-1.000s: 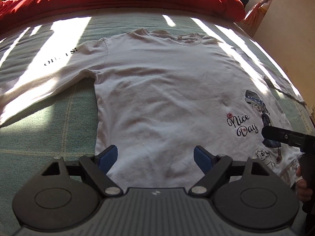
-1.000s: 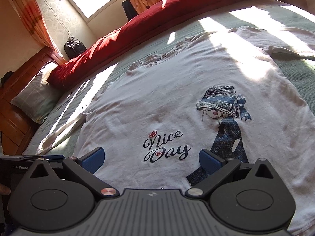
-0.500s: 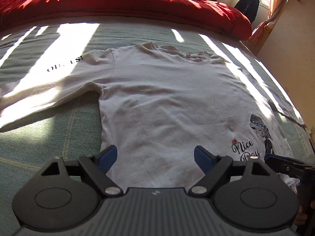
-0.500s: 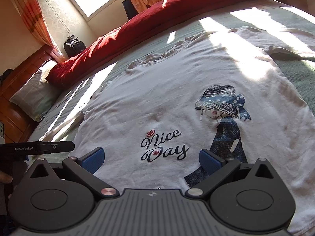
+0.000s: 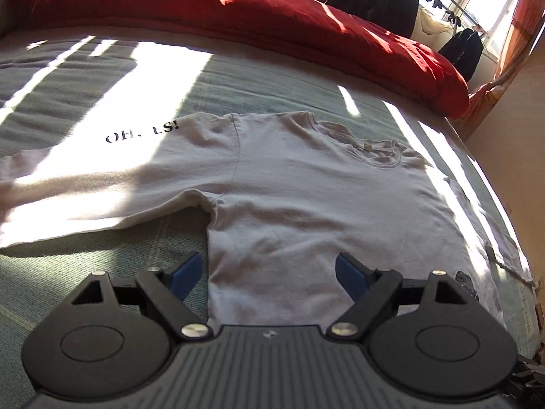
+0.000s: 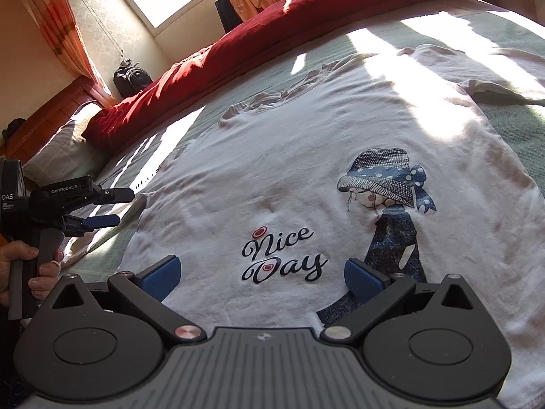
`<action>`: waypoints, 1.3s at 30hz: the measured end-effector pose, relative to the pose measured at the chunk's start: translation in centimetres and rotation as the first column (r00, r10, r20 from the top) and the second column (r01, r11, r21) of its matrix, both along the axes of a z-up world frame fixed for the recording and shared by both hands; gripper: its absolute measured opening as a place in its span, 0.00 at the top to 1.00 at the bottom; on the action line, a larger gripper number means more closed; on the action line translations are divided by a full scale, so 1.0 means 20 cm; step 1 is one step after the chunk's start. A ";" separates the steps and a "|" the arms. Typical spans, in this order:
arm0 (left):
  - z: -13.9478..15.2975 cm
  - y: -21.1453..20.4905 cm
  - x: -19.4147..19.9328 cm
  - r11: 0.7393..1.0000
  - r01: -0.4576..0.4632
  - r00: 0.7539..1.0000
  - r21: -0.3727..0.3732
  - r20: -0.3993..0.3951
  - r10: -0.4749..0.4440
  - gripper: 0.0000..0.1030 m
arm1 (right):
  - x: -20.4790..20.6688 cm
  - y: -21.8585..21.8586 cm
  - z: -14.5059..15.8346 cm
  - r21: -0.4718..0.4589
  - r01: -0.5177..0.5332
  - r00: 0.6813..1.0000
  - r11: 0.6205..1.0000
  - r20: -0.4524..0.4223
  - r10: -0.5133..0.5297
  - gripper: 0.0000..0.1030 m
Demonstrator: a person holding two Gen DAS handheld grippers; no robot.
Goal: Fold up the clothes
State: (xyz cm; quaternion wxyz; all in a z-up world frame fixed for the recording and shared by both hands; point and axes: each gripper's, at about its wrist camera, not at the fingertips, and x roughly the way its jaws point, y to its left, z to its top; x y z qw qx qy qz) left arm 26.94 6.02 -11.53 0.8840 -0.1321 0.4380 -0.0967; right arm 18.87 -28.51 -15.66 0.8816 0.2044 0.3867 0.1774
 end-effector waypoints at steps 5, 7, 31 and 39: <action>-0.05 -0.26 -0.22 0.972 0.210 0.977 0.104 -0.001 -0.211 0.17 | -0.01 0.03 0.01 -0.036 -0.006 1.000 0.999 0.010 0.006 0.00; -0.10 -0.34 -0.31 0.951 0.266 0.962 0.160 0.018 -0.272 0.17 | -0.01 0.03 0.01 -0.042 -0.004 1.000 0.999 0.011 0.005 0.00; -0.23 -0.14 -0.55 0.976 0.107 0.992 0.191 0.038 -0.117 0.13 | -0.15 0.23 0.00 -0.299 -0.064 0.998 0.952 0.006 0.069 0.00; -0.08 -0.08 -0.63 0.992 0.119 0.988 0.052 0.089 -0.123 0.13 | -0.18 0.31 -0.01 -0.395 -0.066 0.994 0.916 0.058 0.097 0.00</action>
